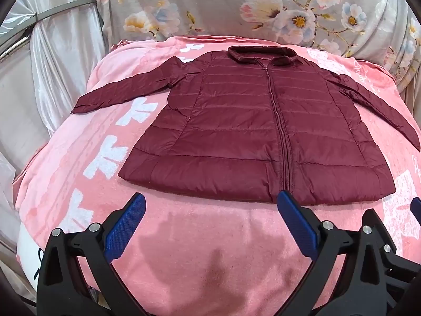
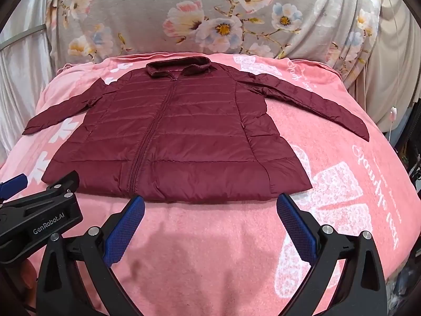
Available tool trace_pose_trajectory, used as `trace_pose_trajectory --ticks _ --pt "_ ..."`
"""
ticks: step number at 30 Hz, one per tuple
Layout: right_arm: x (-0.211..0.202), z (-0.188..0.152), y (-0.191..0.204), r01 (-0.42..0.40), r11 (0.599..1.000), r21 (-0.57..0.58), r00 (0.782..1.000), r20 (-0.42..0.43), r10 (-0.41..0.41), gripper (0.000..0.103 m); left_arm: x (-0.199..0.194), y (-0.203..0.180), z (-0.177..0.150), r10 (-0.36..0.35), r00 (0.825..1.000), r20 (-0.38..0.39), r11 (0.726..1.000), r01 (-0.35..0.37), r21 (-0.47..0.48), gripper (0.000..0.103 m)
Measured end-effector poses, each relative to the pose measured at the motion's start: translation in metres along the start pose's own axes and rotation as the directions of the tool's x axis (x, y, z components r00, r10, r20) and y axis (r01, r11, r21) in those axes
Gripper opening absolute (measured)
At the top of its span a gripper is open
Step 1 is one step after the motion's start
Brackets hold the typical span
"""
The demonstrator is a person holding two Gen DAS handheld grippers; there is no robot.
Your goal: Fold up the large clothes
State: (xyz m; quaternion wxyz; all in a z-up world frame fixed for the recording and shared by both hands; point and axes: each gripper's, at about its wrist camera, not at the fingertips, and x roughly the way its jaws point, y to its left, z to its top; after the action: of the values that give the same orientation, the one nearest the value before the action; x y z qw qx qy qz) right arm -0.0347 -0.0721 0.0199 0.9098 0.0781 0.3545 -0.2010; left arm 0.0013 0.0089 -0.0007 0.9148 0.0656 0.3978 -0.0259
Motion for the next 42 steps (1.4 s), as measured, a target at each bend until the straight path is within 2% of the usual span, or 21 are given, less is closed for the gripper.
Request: trace_pose_trajectory --ticks 42 --pt "0.0074 -0.0059 -0.0042 -0.006 1.0 -0.001 1.0 -0.015 0.006 0.098 0.0012 0.0062 0.0005 0.014 1.0 -0.009 1.0 -0.014 -0.005 0.097"
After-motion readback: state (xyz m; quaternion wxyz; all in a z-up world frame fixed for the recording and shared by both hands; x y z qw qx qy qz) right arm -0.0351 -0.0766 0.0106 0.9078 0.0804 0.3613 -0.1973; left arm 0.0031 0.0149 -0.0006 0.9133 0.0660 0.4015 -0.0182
